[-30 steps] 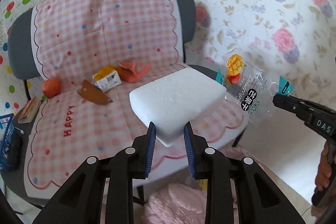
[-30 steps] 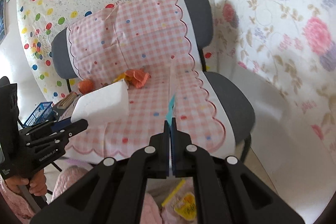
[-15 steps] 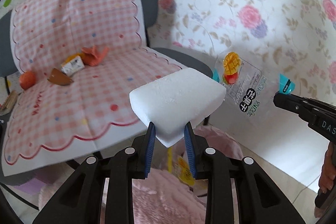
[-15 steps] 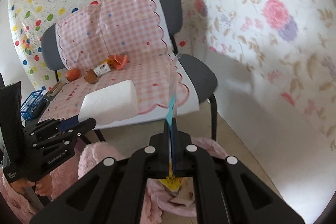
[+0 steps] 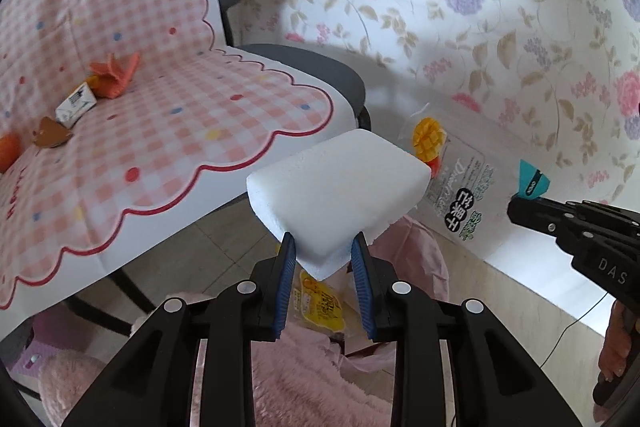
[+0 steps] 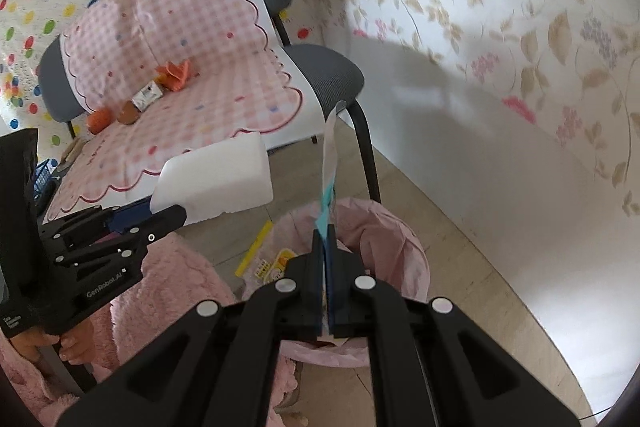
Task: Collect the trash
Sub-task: 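Carry both items to the wastebasket and open both tools to drop them, then move both tools back over the chair toward the brown leather piece, then grasp the brown leather piece with the left tool while the right tool grasps the yellow paper fan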
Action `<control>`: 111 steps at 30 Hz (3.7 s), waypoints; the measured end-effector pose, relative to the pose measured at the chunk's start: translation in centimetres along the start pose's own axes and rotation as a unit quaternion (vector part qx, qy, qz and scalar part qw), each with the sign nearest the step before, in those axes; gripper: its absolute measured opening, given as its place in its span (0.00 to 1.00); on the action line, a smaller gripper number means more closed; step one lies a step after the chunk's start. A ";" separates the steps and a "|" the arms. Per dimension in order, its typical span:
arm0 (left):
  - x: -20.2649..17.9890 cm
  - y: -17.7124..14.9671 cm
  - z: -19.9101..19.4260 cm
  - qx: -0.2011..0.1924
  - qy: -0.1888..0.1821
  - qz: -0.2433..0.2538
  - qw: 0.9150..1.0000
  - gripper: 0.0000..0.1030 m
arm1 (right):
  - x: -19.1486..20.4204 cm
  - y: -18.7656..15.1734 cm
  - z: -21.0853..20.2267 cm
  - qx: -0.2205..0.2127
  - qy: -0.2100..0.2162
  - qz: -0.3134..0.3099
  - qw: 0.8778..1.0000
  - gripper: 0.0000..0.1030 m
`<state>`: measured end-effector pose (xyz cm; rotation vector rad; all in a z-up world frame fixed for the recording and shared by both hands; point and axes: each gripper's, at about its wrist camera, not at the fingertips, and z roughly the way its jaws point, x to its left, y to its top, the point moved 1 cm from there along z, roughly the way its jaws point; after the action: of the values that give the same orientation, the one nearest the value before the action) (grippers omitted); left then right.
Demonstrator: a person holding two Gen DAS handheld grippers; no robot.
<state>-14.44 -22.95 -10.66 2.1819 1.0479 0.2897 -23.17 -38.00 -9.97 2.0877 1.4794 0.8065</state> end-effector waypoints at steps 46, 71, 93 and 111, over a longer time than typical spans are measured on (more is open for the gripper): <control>12.6 1.5 -7.6 -0.051 0.110 -0.118 0.986 0.61 | 7.6 8.7 -0.4 -0.068 0.068 -0.063 0.993 0.27; 30.9 5.5 -2.7 0.002 0.205 -0.235 0.950 0.73 | 20.8 19.1 12.2 -0.044 0.144 -0.128 0.980 0.37; 36.5 10.7 6.7 0.072 0.261 -0.279 0.921 0.54 | 22.2 23.4 20.5 -0.019 0.130 -0.143 0.981 0.35; 39.7 5.7 -1.9 -0.017 0.170 -0.276 0.946 0.10 | 30.8 23.1 20.8 -0.001 0.198 -0.207 0.958 0.31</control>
<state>13.92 5.48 -9.03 1.7457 1.7781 0.4230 14.68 -16.82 -3.66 1.5802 2.0314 1.0889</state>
